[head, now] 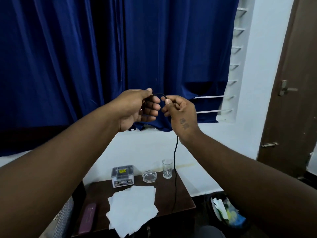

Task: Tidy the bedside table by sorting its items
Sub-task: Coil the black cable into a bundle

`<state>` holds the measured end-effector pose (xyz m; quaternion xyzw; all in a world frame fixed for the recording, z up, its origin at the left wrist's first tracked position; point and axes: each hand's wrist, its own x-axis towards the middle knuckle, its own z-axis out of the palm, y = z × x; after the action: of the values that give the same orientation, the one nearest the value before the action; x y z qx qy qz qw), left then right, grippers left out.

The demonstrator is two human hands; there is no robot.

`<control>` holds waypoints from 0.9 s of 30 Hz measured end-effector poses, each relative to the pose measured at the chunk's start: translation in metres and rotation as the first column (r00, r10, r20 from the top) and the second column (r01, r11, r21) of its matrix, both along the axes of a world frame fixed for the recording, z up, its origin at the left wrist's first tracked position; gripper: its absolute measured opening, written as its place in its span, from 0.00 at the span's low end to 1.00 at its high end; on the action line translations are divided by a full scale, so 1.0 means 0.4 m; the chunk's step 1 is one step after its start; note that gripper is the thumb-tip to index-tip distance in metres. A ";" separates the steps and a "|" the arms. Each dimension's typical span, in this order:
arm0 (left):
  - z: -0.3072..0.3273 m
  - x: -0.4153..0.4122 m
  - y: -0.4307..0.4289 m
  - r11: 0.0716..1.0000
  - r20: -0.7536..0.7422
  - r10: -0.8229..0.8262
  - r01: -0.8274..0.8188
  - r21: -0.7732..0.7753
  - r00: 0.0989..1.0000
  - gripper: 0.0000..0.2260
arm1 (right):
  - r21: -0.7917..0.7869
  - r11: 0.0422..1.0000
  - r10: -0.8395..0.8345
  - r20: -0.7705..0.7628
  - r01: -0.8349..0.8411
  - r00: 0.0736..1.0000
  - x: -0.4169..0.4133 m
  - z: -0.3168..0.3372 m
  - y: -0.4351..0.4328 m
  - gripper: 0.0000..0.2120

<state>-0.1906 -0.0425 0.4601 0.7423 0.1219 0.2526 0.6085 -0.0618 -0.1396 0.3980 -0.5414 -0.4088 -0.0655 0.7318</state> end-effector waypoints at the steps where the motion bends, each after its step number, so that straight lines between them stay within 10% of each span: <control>1: 0.001 -0.001 0.001 1.000 0.006 -0.018 0.018 -0.015 1.000 0.15 | -0.003 1.000 0.011 0.011 -0.011 1.000 0.003 0.001 0.001 0.07; 8: 0.000 0.011 -0.002 0.910 0.202 -0.174 0.236 -0.340 0.964 0.10 | 0.010 0.987 0.162 -0.064 -0.162 0.985 0.002 -0.023 0.035 0.10; 14: -0.004 0.046 0.023 0.908 0.450 0.016 0.175 -0.380 0.893 0.07 | -0.093 0.953 0.255 -0.273 -0.290 0.927 -0.031 -0.093 0.042 0.12; 20: -0.034 0.058 0.060 0.988 0.274 0.125 -0.145 0.054 0.953 0.06 | -0.220 0.931 0.234 -0.251 -0.291 0.939 -0.049 -0.086 0.005 0.10; 27: -0.052 0.054 0.068 0.944 0.057 -0.055 0.033 0.327 0.997 0.05 | -0.337 0.914 0.198 -0.115 -0.226 0.973 -0.027 0.005 -0.025 0.13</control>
<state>-0.1691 -0.0153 0.4392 0.8265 0.0420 0.2800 0.4866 -0.0727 -0.1496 0.4001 -0.6168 -0.4413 0.1086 0.6427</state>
